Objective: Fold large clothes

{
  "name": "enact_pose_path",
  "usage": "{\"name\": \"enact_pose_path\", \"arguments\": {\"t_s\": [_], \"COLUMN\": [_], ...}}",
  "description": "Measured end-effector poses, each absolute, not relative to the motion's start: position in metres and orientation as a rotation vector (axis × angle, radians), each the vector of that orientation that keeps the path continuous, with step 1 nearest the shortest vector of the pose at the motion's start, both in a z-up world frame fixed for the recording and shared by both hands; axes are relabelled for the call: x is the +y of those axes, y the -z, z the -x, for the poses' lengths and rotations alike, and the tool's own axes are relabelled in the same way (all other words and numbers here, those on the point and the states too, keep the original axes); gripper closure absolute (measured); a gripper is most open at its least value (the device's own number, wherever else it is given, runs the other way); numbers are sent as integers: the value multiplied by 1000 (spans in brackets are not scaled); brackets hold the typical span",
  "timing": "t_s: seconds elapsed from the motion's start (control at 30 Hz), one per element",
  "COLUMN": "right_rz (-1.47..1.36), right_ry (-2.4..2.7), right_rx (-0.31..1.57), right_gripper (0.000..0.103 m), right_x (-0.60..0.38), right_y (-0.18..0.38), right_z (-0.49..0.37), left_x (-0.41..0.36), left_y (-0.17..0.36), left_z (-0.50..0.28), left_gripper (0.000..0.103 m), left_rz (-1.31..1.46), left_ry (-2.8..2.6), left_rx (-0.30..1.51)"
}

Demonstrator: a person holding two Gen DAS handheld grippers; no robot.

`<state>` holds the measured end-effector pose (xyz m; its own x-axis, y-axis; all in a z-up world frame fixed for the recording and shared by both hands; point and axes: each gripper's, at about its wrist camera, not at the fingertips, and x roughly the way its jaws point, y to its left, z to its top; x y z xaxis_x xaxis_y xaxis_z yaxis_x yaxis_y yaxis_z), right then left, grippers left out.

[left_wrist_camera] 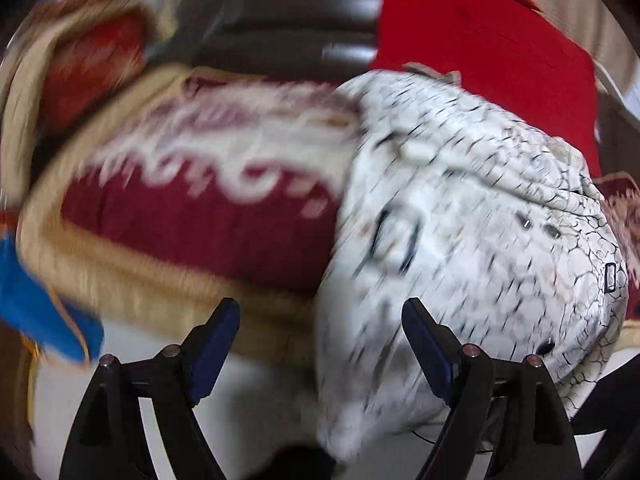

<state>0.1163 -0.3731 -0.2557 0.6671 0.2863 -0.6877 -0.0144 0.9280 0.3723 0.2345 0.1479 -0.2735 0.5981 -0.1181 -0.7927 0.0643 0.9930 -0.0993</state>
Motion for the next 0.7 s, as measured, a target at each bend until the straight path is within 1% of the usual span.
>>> {"name": "enact_pose_path", "arguments": {"t_s": [0.1,0.17,0.3,0.4,0.7], "right_rz": [-334,-341,-362,-376,-445], "right_ry": [-161,-138,-77,-37,104], "right_rx": [899,928,1008,1066,1150], "right_gripper": [33,33,33,33,33], "right_x": [-364,-364,-370,-372,-372], "right_y": [271,279,295,311,357], "right_z": [-110,-105,-100,-96,-107], "left_x": [162,165,153,138,98], "left_y": [288,303,338,358,389], "left_z": [-225,-224,-228,-229,-244], "left_gripper": [20,20,20,20,20], "left_rz": [163,168,184,179,-27], "left_ry": [118,104,139,159,105], "left_rx": [984,1039,1195,1265,1276]}}
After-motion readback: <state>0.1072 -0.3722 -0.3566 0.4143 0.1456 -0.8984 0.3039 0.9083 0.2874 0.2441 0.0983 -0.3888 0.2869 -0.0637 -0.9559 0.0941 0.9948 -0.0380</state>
